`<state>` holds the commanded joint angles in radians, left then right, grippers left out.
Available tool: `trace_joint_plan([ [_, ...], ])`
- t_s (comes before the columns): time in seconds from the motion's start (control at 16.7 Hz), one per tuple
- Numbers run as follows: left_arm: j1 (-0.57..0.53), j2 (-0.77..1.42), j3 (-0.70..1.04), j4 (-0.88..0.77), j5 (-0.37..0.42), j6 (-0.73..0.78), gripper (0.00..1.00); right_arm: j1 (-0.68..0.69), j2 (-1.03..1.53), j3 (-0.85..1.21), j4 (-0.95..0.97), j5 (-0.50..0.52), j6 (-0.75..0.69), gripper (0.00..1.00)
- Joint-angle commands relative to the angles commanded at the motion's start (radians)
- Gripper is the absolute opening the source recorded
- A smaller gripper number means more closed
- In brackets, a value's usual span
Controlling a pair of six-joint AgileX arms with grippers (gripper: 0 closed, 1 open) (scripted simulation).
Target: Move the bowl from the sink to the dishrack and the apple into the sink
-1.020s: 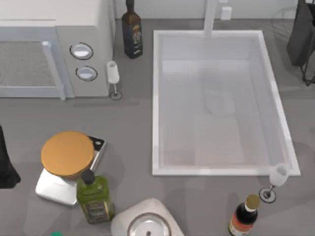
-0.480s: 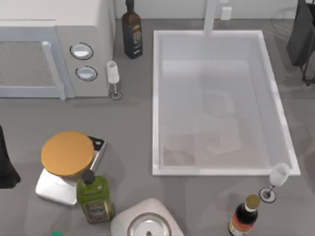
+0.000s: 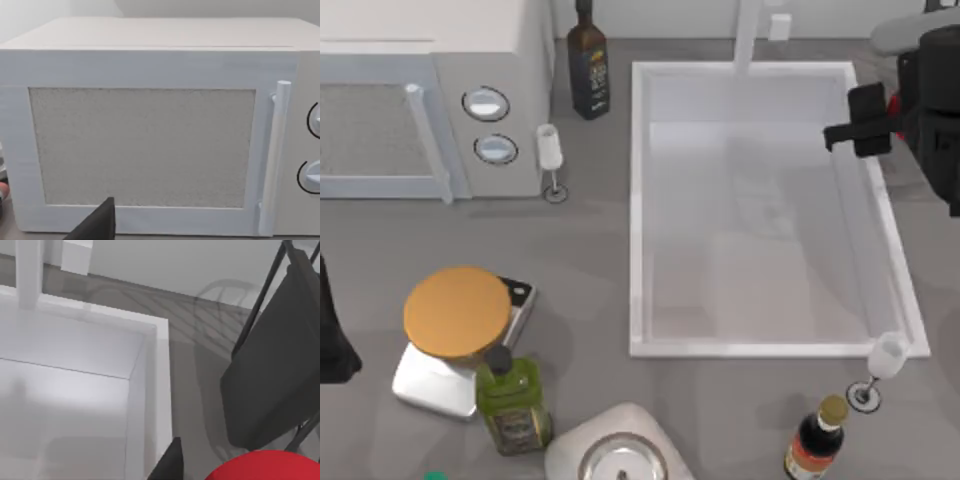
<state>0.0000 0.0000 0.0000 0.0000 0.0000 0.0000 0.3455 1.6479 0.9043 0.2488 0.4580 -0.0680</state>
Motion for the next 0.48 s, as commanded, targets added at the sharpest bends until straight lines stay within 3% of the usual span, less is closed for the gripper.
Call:
trace_joint_plan([
  [0.24,0.000,0.000,0.000,0.000,0.000,0.000,1.00,0.159,-0.017,-0.101,0.346,0.119,0.049,0.00],
  [0.48,0.000,0.000,0.000,0.000,0.000,0.000,1.00,0.271,-0.037,-0.173,0.571,0.197,0.080,0.00],
])
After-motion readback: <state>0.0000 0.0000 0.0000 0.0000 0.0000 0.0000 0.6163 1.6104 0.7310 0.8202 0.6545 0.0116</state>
